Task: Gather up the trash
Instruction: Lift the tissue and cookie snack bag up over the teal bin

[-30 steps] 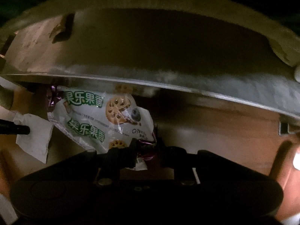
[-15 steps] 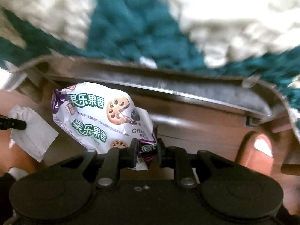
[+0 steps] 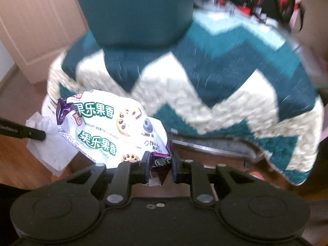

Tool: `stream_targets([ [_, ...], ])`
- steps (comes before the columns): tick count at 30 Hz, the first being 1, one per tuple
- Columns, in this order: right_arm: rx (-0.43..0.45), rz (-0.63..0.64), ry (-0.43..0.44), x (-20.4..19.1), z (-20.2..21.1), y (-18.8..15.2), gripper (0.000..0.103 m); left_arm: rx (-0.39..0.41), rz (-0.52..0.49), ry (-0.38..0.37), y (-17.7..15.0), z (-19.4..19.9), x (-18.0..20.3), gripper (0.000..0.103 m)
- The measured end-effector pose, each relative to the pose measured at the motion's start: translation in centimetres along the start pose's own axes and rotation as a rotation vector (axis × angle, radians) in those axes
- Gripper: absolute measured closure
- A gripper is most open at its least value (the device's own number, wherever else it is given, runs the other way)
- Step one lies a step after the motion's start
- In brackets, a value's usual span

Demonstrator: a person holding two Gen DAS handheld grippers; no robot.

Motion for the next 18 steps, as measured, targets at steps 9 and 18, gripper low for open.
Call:
stream_targets([
  [9,0.195,0.029,0.000,-0.3,10.6,4.5,0.084,0.228,-0.037,-0.011,2.7,10.7,3.8,0.094],
  [18,0.372,0.046,-0.040,0.7,17.2,9.8,0.084,0.436,-0.082,-0.023,6.2,19.7,7.4,0.094],
])
Point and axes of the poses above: each gripper's, at about its wrist camera, not at the fingertips, and z roughly against the way its jaws point, x to its right, y to its top, the point moved 1 cm from there along -z, roughly the way its jaws point, and after that the axes turned 9 degrees about x, right-handed, at the moved point
